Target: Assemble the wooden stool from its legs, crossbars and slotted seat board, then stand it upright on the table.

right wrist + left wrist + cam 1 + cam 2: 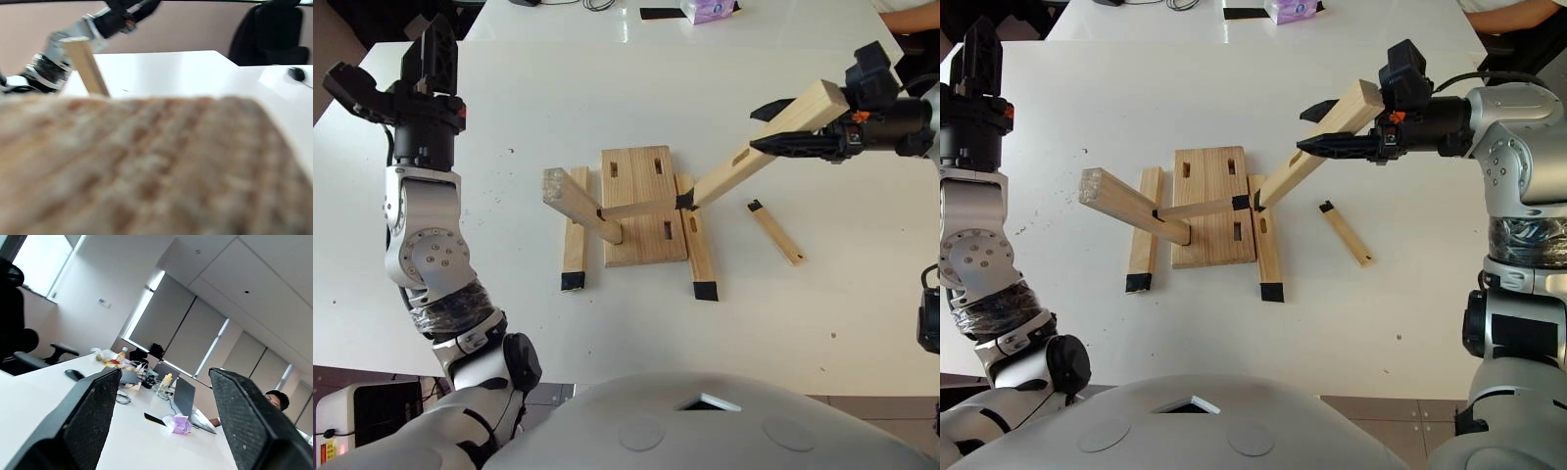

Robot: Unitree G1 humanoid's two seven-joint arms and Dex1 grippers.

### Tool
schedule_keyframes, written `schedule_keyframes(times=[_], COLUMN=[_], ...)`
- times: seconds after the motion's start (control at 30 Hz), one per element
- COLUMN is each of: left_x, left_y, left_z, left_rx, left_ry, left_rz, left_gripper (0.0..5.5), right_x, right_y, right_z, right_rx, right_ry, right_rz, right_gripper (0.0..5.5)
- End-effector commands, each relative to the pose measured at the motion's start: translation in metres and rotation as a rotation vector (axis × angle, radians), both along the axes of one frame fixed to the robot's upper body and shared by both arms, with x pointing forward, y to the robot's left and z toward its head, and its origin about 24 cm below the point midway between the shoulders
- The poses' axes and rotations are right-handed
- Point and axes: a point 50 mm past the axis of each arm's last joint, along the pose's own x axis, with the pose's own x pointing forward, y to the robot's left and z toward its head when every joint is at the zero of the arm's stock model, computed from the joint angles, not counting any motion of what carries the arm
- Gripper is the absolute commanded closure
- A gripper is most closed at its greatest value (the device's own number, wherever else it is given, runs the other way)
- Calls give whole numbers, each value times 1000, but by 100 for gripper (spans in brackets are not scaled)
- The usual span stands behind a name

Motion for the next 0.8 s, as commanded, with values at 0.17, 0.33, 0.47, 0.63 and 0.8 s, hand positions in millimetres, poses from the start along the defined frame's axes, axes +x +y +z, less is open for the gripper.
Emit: schedule_keyframes(times=[0.17,0.33,0.47,0.63,0.8], left_x=[-8,-11,-13,-15,-20], left_y=[-10,-17,-22,-28,-41], left_z=[-8,-12,-18,-22,-26], left_rx=[-49,-64,-69,-80,-49], left_ry=[36,51,72,82,95], left_rz=[-17,-23,-28,-43,-82], left_gripper=[220,220,220,220,220], right_x=[-17,-15,-13,-9,-3], right_y=[17,25,29,27,33], right_z=[-20,-29,-35,-33,-26], right_rx=[2,-1,-3,-21,-68], right_ry=[31,42,41,20,-14], right_rz=[29,21,1,-6,8], right_gripper=[341,341,341,341,341])
